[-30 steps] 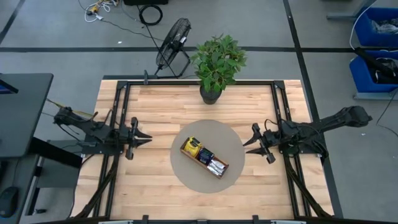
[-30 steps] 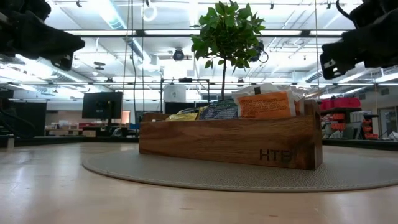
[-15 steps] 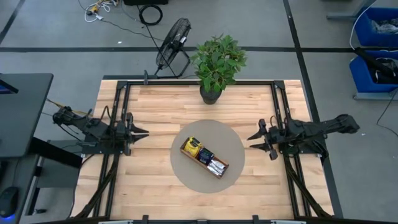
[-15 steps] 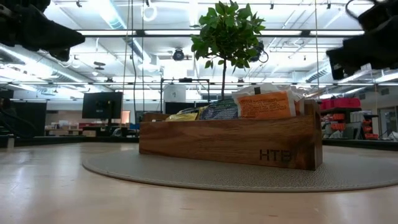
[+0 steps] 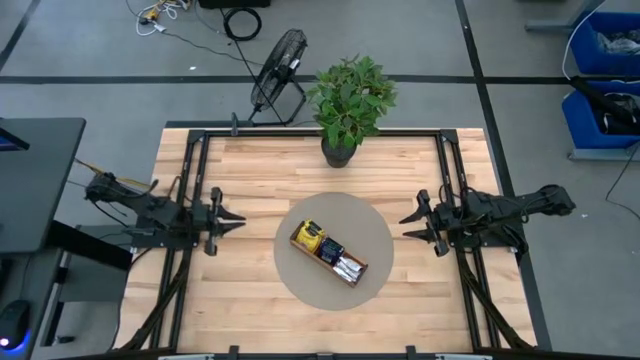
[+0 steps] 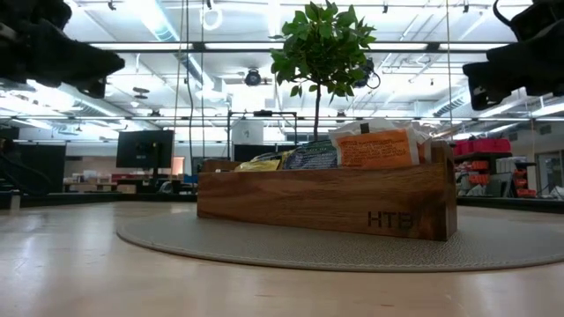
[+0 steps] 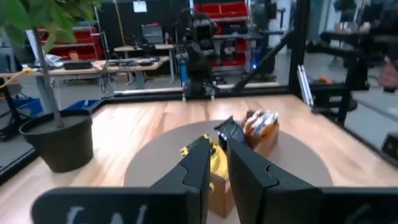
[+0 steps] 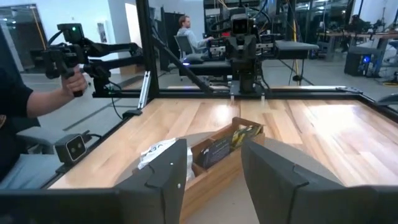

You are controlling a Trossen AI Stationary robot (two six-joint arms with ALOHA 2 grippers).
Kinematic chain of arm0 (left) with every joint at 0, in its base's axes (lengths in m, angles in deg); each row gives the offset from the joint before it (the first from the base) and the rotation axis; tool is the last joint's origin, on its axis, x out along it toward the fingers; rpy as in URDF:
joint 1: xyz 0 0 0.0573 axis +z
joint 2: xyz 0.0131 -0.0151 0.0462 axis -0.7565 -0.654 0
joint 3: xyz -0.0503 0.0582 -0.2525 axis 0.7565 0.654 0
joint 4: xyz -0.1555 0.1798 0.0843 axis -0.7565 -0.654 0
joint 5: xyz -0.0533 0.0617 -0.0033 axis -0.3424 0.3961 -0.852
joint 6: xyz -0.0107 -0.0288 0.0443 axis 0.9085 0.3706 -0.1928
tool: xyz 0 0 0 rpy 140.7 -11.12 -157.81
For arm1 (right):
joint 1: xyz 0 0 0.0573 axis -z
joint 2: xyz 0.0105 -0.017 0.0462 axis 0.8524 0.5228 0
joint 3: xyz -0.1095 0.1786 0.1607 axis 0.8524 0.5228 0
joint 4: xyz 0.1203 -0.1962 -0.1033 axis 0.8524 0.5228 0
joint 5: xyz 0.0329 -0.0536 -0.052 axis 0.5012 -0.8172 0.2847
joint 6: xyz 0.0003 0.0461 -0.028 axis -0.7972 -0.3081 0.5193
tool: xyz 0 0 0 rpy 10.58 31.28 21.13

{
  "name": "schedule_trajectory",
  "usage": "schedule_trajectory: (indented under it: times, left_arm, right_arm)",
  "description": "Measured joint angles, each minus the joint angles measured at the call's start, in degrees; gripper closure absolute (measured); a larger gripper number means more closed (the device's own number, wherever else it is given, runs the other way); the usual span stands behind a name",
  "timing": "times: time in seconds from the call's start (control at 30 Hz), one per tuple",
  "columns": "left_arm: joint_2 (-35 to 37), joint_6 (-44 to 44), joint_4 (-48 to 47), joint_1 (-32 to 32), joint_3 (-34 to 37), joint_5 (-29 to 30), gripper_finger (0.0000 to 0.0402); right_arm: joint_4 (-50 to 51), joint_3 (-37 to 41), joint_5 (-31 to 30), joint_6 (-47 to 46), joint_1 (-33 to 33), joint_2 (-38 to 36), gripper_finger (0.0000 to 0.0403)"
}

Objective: Pick & Place Tea
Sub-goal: Return to Home Position

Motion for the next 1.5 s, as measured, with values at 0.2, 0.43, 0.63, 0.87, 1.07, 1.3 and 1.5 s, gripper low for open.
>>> schedule_trajectory:
  times: [0.2, 0.43, 0.63, 0.87, 1.07, 1.3, 1.5]
  left_arm:
    - [-0.45, -3.83, -0.69, 0.08, -0.05, 2.73, 0.0344]
    - [-0.55, -6.55, 0.68, 0.07, 0.1, 2.36, 0.0344]
    - [-0.54, -6.55, 1.17, 0.07, 0.19, 2.39, 0.0344]
    - [-0.54, -6.53, 1.26, 0.07, 0.19, 2.39, 0.0344]
    - [-0.54, -6.53, 1.3, 0.07, 0.19, 2.37, 0.0344]
    - [-0.54, -6.52, 1.36, 0.07, 0.19, 2.37, 0.0344]
    - [-0.54, -6.51, 1.39, 0.07, 0.19, 2.37, 0.0344]
  right_arm:
    - [0.14, 0.0, -0.42, -0.32, 0.02, 0.58, 0.024]
    - [0.02, 0.0, -0.38, -5.21, -0.02, 0.88, 0.024]
    - [0.02, 0.0, -0.42, -5.45, -0.02, 0.88, 0.024]
    - [0.02, 0.0, -0.42, -5.47, -0.04, 0.88, 0.024]
    - [0.02, 0.0, -0.42, -5.47, -0.04, 0.88, 0.024]
    - [0.02, 0.0, -0.43, -5.49, -0.04, 0.88, 0.024]
    - [0.02, 0.0, -0.43, -5.49, -0.04, 0.88, 0.024]
